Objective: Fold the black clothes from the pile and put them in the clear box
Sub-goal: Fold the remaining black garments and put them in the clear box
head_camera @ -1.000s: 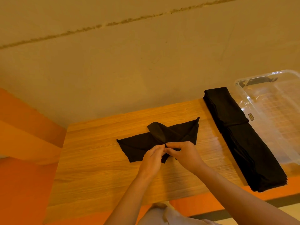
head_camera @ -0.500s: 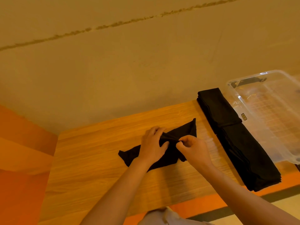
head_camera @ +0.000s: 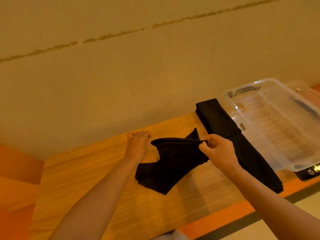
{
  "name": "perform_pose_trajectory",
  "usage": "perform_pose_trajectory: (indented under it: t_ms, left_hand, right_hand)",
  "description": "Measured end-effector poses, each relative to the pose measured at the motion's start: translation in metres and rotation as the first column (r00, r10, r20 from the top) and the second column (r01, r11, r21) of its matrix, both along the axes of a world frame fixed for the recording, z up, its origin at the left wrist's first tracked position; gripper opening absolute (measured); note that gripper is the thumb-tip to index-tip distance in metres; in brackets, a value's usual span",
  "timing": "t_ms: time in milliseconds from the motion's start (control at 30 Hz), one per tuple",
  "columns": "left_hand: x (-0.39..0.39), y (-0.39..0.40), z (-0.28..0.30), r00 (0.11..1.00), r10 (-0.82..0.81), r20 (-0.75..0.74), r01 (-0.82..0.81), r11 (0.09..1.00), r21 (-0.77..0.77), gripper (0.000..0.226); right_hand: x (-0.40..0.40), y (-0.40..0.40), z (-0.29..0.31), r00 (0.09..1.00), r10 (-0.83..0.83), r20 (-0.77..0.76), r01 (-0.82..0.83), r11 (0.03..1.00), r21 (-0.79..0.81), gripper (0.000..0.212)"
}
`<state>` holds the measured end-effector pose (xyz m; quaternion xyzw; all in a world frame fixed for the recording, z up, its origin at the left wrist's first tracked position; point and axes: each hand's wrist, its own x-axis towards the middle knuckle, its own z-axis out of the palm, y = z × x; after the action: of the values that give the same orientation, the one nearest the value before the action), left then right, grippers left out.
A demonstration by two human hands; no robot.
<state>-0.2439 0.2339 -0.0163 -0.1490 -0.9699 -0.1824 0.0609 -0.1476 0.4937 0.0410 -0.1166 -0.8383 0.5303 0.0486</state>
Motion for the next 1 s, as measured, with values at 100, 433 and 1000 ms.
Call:
perform_pose_trajectory:
  t_ms: [100, 433, 1000]
  left_hand:
    - [-0.003, -0.008, 0.016, 0.997, 0.073, -0.021, -0.069, 0.989, 0.129, 0.019]
    - [0.041, 0.105, 0.033, 0.903, -0.284, 0.321, 0.163, 0.920, 0.356, 0.065]
    - [0.023, 0.077, 0.054, 0.807, -0.414, 0.422, 0.302, 0.903, 0.307, 0.026]
  right_hand:
    - [-0.006, 0.013, 0.010, 0.999, 0.007, -0.033, -0.009, 0.997, -0.070, 0.017]
    - [-0.014, 0.022, 0.036, 0.948, 0.307, -0.080, -0.311, 0.950, -0.042, 0.014]
    - [-0.014, 0.044, 0.038, 0.940, 0.339, -0.049, -0.338, 0.941, 0.026, 0.013]
